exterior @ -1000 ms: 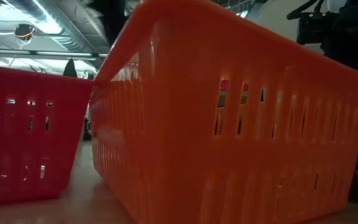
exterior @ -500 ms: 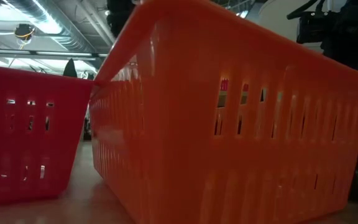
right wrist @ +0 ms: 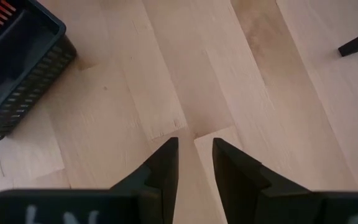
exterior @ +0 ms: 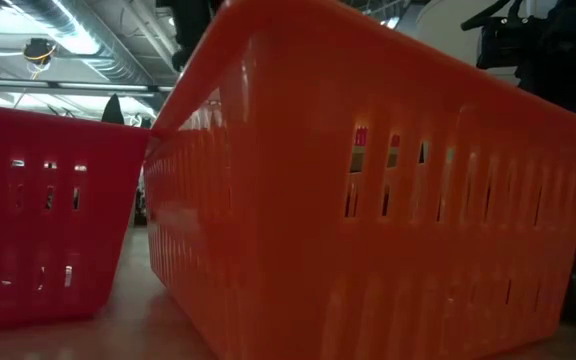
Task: Stack baskets on shelf by color
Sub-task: Put the top left black bin on the shelf
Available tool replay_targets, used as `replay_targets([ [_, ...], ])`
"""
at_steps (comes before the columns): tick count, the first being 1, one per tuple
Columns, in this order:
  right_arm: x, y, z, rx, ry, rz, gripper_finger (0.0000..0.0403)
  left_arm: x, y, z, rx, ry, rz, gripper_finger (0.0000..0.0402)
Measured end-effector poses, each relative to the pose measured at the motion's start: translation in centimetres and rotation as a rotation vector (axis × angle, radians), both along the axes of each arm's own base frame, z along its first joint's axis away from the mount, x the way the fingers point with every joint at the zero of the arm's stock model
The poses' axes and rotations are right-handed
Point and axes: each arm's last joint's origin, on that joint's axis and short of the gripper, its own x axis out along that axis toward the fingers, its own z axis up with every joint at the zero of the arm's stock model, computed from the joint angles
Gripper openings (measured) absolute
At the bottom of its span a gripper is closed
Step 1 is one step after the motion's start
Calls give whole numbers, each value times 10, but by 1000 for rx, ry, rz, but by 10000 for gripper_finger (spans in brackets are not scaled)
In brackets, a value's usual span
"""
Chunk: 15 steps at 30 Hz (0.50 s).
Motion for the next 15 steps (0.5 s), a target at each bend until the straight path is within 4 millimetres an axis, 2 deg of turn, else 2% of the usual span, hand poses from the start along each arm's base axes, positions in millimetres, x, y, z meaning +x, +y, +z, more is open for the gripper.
replay_targets([
  [3, 0, 0, 0, 0, 0, 1, 99, 3, -1, -5, 8, -17, -7, 0],
  [15, 0, 0, 0, 0, 0, 0, 99, 4, -1, -5, 18, -19, -4, 14],
])
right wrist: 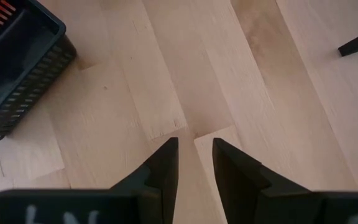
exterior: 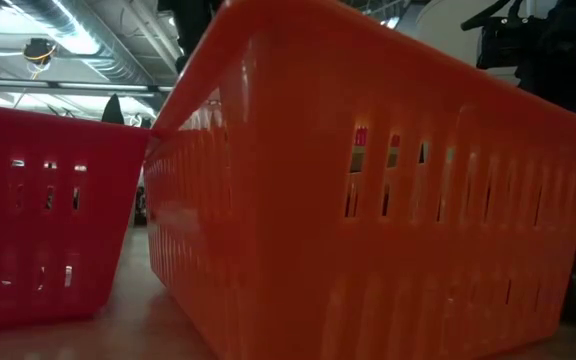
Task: Stack baskets on shelf by color
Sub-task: Put the top left black bin on the shelf
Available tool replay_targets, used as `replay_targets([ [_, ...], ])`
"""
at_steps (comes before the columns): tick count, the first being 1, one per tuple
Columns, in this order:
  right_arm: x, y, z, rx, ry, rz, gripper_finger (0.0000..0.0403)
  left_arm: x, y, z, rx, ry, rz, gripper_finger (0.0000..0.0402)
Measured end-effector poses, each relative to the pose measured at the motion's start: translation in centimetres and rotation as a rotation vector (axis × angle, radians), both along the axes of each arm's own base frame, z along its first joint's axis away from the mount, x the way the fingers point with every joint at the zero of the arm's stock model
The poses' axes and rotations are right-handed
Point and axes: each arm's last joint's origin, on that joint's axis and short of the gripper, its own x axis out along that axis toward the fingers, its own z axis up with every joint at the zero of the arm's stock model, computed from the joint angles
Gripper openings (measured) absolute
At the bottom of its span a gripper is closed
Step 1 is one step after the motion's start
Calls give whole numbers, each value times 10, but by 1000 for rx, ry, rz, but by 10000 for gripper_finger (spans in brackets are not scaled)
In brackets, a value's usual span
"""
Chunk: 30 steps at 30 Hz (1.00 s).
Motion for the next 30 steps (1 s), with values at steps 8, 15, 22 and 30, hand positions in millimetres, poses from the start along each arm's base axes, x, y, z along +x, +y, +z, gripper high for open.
replay_targets([
  [8, 0, 0, 0, 0, 1, 0, 99, 0, 0, 0, -4, -7, 24, 26],
  [15, 0, 0, 0, 0, 1, 0, 99, 0, 1, 0, 8, -4, 37, 54],
  [22, 0, 0, 0, 0, 0, 1, 99, 0, 1, 0, -1, -11, 58, 70],
  [30, 0, 0, 0, 7, 2, 3, 99, 0, 1, 0, -11, -18, 81, 100],
])
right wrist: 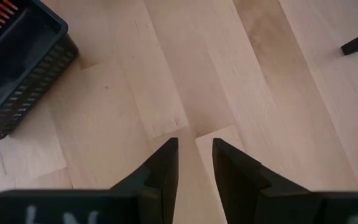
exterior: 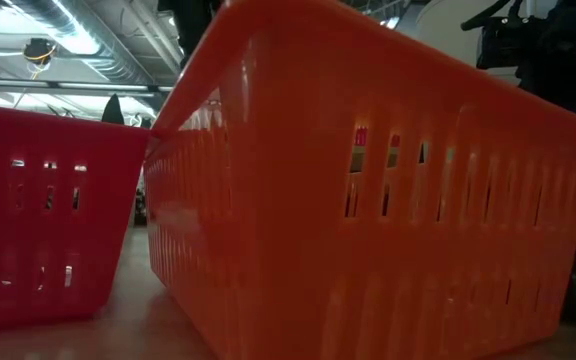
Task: Stack baskets on shelf by color
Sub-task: Put the top left black bin on the shelf, then stack the top black bin on top of the black bin on the shelf
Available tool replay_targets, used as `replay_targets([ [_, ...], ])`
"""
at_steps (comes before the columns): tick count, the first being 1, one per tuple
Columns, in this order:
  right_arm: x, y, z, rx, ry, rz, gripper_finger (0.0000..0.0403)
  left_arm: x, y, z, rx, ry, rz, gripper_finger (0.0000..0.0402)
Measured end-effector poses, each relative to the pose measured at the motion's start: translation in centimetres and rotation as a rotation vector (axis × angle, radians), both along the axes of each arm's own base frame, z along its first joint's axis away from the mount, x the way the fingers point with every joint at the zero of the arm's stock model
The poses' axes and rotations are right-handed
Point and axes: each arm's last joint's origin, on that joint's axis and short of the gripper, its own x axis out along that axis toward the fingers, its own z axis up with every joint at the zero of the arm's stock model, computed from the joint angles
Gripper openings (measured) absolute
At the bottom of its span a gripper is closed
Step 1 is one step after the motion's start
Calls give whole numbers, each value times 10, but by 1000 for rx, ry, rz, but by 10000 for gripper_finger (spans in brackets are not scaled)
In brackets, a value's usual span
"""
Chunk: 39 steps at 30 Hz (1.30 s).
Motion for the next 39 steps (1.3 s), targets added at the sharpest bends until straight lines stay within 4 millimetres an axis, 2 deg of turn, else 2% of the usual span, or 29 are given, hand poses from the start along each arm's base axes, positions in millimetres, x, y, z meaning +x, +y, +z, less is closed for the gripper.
replay_targets([
  [10, 0, 0, 0, 2, 0, 0, 99, 0, 0, 0, -11, -7, 23, 132],
  [26, 0, 0, 0, 3, 1, 0, 99, 7, -15, 2, 76, 29, 8, 134],
  [32, 0, 0, 0, 3, 1, 0, 99, 10, -19, 21, 79, -28, 34, 134],
  [39, 0, 0, 0, 3, 1, 0, 99, 6, -25, 52, 67, -67, 61, 134],
])
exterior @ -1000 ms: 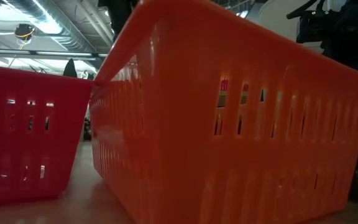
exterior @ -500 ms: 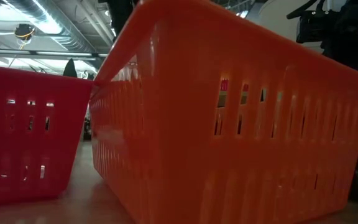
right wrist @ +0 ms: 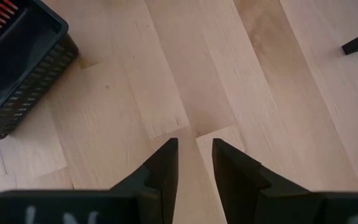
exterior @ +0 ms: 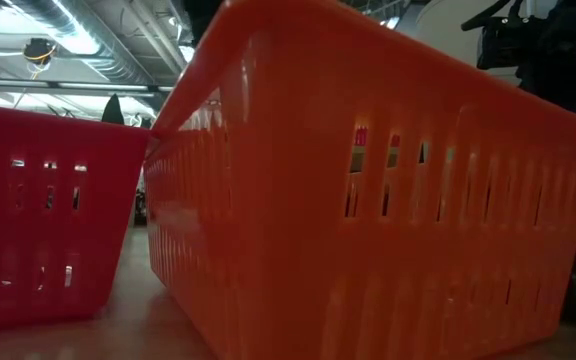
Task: Stack baskets on shelf by color
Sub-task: Stack the top black bin on top of the black bin on the shelf
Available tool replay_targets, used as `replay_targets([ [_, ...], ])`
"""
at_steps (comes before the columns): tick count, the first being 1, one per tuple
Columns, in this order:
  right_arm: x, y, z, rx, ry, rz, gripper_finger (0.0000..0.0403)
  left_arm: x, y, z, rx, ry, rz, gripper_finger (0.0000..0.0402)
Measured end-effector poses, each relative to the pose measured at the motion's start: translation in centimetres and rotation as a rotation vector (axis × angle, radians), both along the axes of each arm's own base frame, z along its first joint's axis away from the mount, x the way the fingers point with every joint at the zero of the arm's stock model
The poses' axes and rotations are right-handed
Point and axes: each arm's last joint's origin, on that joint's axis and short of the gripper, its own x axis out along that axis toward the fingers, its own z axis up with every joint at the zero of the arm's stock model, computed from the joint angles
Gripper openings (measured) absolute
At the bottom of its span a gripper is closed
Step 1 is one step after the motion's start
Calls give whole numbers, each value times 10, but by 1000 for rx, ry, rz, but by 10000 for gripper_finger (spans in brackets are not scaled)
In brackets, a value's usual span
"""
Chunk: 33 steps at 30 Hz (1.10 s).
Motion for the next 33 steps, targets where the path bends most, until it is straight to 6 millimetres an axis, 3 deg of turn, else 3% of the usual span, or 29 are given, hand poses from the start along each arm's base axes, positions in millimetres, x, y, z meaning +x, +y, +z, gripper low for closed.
replay_targets([
  [4, 0, 0, 0, 0, 0, 0, 99, 0, -9, 15, -78, -81, 95, 134],
  [7, 0, 0, 0, 0, 0, 0, 99, -2, -24, 17, -296, -112, 135, 133],
  [12, 0, 0, 0, 0, 0, 0, 99, -16, -65, 7, -614, 130, 89, 132],
  [15, 0, 0, 0, 4, -1, -10, 99, -25, -92, 1, -567, 283, 161, 132],
  [17, 0, 0, 0, 11, -2, -27, 99, -24, -113, -6, -534, 300, 170, 132],
  [20, 0, 0, 0, 14, -3, -32, 99, -36, -149, -9, -534, 322, 143, 132],
  [27, 0, 0, 0, 20, -3, -46, 99, -64, -222, -57, -423, 458, 256, 132],
  [33, 1, 0, 0, 27, -19, -48, 99, -101, -239, -121, -243, 590, 438, 132],
])
